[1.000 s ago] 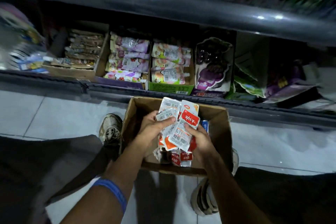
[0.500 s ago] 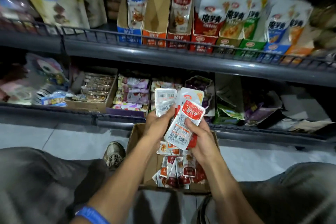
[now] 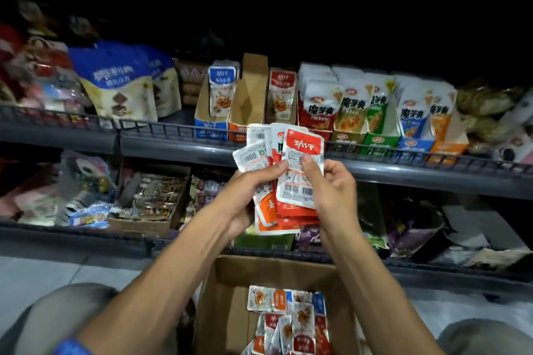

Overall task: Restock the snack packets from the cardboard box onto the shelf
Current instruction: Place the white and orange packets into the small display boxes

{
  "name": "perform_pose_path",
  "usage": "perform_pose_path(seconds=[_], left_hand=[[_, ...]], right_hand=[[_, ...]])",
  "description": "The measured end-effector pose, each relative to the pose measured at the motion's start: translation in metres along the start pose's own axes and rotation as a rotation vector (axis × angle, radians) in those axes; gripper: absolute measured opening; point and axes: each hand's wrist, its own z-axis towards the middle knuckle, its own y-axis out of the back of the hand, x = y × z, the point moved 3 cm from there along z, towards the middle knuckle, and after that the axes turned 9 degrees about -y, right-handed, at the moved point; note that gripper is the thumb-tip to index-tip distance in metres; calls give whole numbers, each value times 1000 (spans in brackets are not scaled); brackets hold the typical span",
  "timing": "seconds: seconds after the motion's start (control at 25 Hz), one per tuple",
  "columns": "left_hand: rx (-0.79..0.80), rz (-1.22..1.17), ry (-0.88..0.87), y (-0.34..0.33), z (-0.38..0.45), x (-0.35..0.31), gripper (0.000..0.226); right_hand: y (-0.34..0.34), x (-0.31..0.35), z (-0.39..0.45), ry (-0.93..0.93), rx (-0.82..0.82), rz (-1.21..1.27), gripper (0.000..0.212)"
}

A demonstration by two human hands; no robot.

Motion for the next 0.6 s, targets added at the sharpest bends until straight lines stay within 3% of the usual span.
perform_pose_path(seconds=[0.16,0.24,0.36,0.48,0.6], left_hand=[[13,-74,14,-5,18,-20,48],[5,-98,4,-7,25,-25,45],[-92,-118,-22,-3,35,-28,36],[-203,-151,-78,8,47,-32,32],[-291,-52,-195,9,50,-34,25]], right_hand=[[-12,29,18,-14,-6,-64,15],[-19,41,21,90,-51,-77,16],[-27,52,22,233,-110,-139,21],[-32,51,34,189,-106,-61,24],[-47,48,41,197,-22,-223,29]])
